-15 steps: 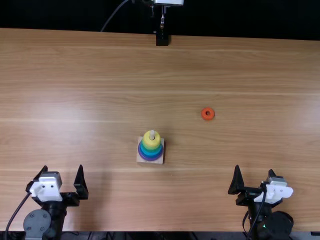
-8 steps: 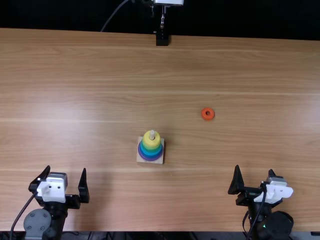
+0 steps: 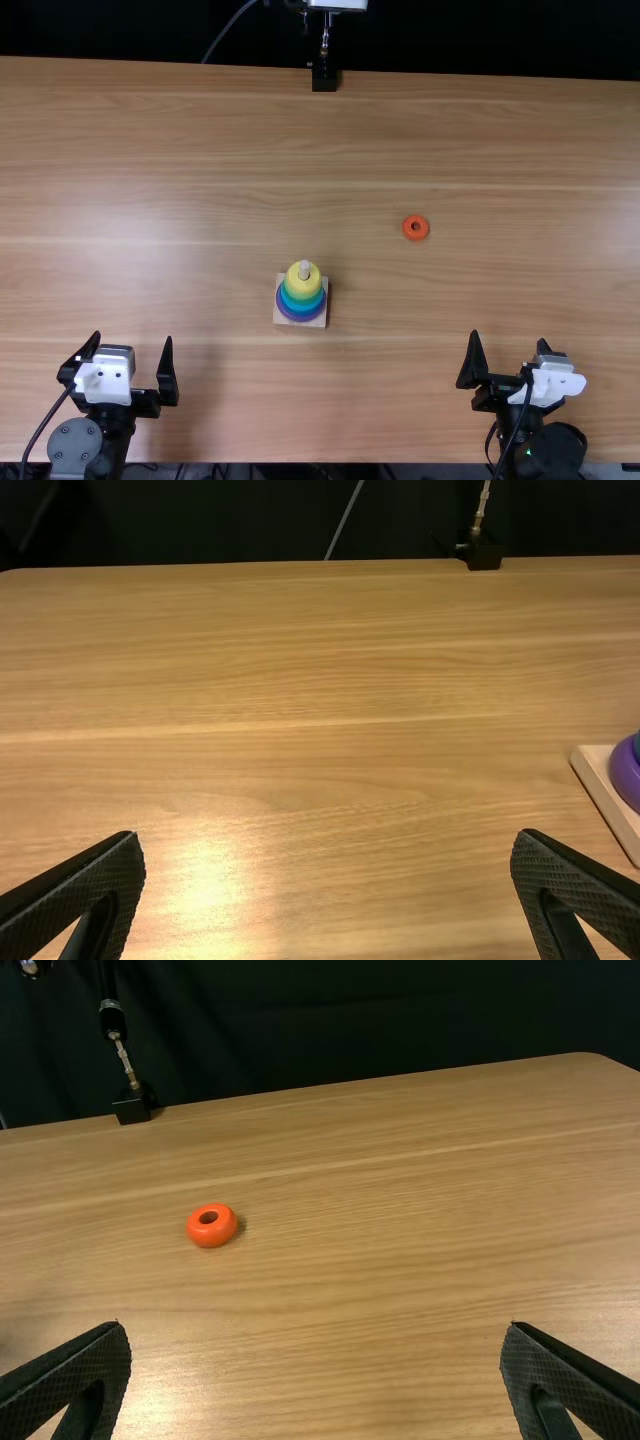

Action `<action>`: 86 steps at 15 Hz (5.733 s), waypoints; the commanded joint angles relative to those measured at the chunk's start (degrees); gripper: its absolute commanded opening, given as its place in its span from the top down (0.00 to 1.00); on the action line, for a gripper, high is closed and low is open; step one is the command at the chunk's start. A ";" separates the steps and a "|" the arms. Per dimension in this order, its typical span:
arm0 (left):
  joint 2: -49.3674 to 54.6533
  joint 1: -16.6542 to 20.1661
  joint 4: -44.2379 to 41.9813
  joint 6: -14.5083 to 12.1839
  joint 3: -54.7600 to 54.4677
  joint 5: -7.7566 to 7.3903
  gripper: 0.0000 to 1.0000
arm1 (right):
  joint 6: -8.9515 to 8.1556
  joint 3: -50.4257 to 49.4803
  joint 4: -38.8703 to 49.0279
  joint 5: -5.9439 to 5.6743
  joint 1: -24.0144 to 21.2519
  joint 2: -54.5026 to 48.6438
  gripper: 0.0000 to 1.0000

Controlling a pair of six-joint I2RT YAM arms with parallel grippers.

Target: Build the Hanoi tower: stack the rings onto the peg from bottom to top in this color order: purple, dark blue, light blue, dark green, light green, yellow, orange.

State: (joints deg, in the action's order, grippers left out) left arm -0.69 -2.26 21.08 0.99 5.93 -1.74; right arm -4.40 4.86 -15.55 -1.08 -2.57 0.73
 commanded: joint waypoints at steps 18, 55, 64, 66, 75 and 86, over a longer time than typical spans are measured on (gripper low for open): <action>0.69 0.33 4.65 -0.89 -5.93 -0.69 0.00 | -0.34 23.96 -2.44 0.03 0.02 16.05 0.00; 0.69 0.33 4.65 -0.89 -5.93 -0.69 0.00 | -1.29 80.13 -16.57 1.40 13.20 120.21 0.00; 0.69 0.33 4.65 -0.89 -5.93 -0.69 0.00 | -1.08 80.21 -16.68 1.61 13.20 119.94 1.00; 0.69 0.33 4.65 -0.89 -5.93 -0.69 0.00 | -0.87 80.39 -16.89 1.61 13.47 119.59 1.00; 0.69 0.33 4.65 -0.89 -5.93 -0.69 0.00 | -0.97 80.13 -38.41 1.71 15.14 100.61 1.00; 0.69 0.33 4.65 -0.89 -5.93 -0.69 0.00 | -7.94 92.43 -46.63 1.71 36.67 90.50 1.00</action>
State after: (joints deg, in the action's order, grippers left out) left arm -0.67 -2.24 21.10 0.75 5.93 -1.74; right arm -9.85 95.04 -62.15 0.45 33.69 92.20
